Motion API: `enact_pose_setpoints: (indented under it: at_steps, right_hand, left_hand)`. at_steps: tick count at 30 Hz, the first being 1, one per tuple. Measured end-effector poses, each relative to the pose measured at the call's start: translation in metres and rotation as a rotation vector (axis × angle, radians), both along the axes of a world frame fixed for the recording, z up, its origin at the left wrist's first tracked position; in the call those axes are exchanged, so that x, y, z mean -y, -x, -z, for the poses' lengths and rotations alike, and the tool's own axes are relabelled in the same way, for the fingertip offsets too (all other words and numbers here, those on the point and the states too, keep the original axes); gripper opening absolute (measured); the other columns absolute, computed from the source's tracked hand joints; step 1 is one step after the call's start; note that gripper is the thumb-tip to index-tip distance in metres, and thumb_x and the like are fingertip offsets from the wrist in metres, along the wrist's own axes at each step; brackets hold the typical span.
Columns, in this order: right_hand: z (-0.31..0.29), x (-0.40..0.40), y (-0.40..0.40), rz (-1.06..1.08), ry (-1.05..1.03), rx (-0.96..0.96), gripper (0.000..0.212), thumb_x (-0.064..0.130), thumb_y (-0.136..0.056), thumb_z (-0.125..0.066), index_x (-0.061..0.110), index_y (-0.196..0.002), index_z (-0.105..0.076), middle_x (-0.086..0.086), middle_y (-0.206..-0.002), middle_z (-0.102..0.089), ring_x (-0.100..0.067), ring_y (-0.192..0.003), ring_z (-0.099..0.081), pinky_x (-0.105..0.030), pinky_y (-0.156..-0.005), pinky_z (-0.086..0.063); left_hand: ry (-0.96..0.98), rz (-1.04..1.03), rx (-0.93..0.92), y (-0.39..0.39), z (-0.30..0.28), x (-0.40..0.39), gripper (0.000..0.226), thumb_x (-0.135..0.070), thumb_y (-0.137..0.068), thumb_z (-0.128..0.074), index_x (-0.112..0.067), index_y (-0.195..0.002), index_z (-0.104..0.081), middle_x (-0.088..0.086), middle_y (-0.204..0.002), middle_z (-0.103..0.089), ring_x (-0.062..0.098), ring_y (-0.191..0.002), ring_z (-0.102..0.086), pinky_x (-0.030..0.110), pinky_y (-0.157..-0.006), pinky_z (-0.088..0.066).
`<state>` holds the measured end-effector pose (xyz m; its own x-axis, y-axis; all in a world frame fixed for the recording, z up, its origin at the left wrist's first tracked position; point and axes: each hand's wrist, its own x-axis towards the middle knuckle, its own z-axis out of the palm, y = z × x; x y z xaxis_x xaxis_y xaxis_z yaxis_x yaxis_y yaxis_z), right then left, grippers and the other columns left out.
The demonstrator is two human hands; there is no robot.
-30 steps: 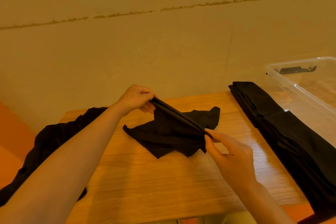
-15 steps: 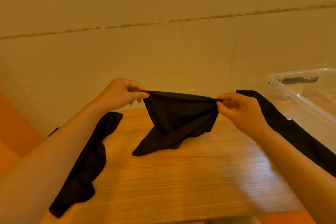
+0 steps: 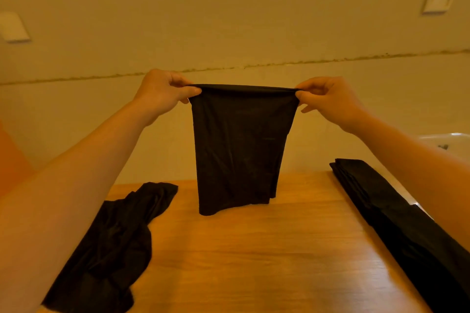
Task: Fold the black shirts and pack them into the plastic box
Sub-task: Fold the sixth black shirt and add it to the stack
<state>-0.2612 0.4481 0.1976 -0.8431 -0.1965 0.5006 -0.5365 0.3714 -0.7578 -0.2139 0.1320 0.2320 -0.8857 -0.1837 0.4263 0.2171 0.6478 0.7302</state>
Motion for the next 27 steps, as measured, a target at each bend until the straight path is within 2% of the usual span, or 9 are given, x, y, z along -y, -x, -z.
enact_pose_setpoints:
  at_steps: [3, 8, 12, 17, 21, 24, 27]
  right_hand:
    - [-0.014, -0.003, 0.008, -0.019, -0.008, 0.006, 0.013, 0.013, -0.092, -0.06, 0.021, -0.091, -0.07, 0.004, -0.081, -0.071, -0.005, -0.074, -0.067, -0.022, -0.069, -0.058]
    - [-0.034, -0.012, 0.017, -0.065, -0.087, 0.109, 0.01, 0.015, -0.092, -0.061, 0.018, -0.091, -0.07, -0.001, -0.085, -0.071, -0.004, -0.071, -0.068, -0.019, -0.069, -0.057]
    - [-0.044, -0.01, 0.033, -0.058, -0.151, 0.169, 0.009, 0.015, -0.093, -0.06, 0.015, -0.092, -0.069, -0.007, -0.086, -0.07, -0.011, -0.075, -0.069, -0.026, -0.071, -0.059]
    - [-0.04, -0.002, 0.054, 0.003, -0.229, 0.191, 0.012, 0.016, -0.094, -0.057, 0.011, -0.1, -0.067, -0.004, -0.087, -0.069, -0.009, -0.076, -0.067, -0.019, -0.064, -0.057]
    - [-0.031, 0.008, 0.068, 0.049, -0.202, 0.173, 0.013, 0.016, -0.096, -0.054, 0.013, -0.098, -0.066, -0.003, -0.09, -0.068, -0.011, -0.082, -0.065, -0.024, -0.073, -0.054]
    - [-0.027, 0.015, 0.073, 0.098, -0.112, 0.11, 0.016, 0.017, -0.098, -0.051, 0.013, -0.102, -0.066, 0.0, -0.089, -0.066, -0.006, -0.078, -0.062, -0.023, -0.072, -0.053]
    - [-0.022, 0.017, 0.066, 0.113, -0.021, 0.02, 0.017, 0.016, -0.098, -0.051, 0.014, -0.105, -0.066, -0.001, -0.092, -0.067, -0.006, -0.08, -0.063, -0.023, -0.075, -0.054]
  left_hand:
    - [-0.001, 0.003, 0.005, -0.001, -0.01, 0.001, 0.012, -0.027, -0.078, -0.078, -0.021, -0.087, -0.073, 0.0, -0.073, -0.065, 0.007, -0.062, -0.057, 0.023, -0.063, -0.041]
    - [0.012, 0.071, 0.185, -0.007, -0.025, 0.005, 0.019, -0.028, -0.073, -0.079, -0.017, -0.088, -0.073, 0.0, -0.067, -0.058, 0.011, -0.064, -0.051, 0.026, -0.063, -0.043]
    - [0.017, 0.063, 0.25, 0.003, -0.034, 0.005, 0.023, -0.03, -0.072, -0.08, -0.016, -0.088, -0.073, -0.001, -0.069, -0.057, 0.011, -0.065, -0.051, 0.025, -0.063, -0.044]
    - [0.006, -0.002, 0.261, 0.024, -0.034, -0.001, 0.021, -0.03, -0.074, -0.08, -0.016, -0.086, -0.07, -0.002, -0.072, -0.06, 0.01, -0.065, -0.052, 0.024, -0.061, -0.044]
    - [-0.033, -0.08, 0.183, 0.041, -0.027, -0.007, 0.022, -0.025, -0.075, -0.081, -0.012, -0.087, -0.068, 0.001, -0.077, -0.062, 0.011, -0.064, -0.055, 0.024, -0.058, -0.043]
    - [-0.082, -0.127, 0.05, 0.048, -0.023, -0.014, 0.023, -0.022, -0.078, -0.08, -0.009, -0.093, -0.068, 0.004, -0.076, -0.064, 0.01, -0.062, -0.06, 0.022, -0.052, -0.044]
    - [-0.094, -0.143, -0.079, 0.043, -0.02, -0.016, 0.019, -0.023, -0.08, -0.078, -0.013, -0.094, -0.071, -0.001, -0.079, -0.067, 0.008, -0.066, -0.063, 0.02, -0.053, -0.046]
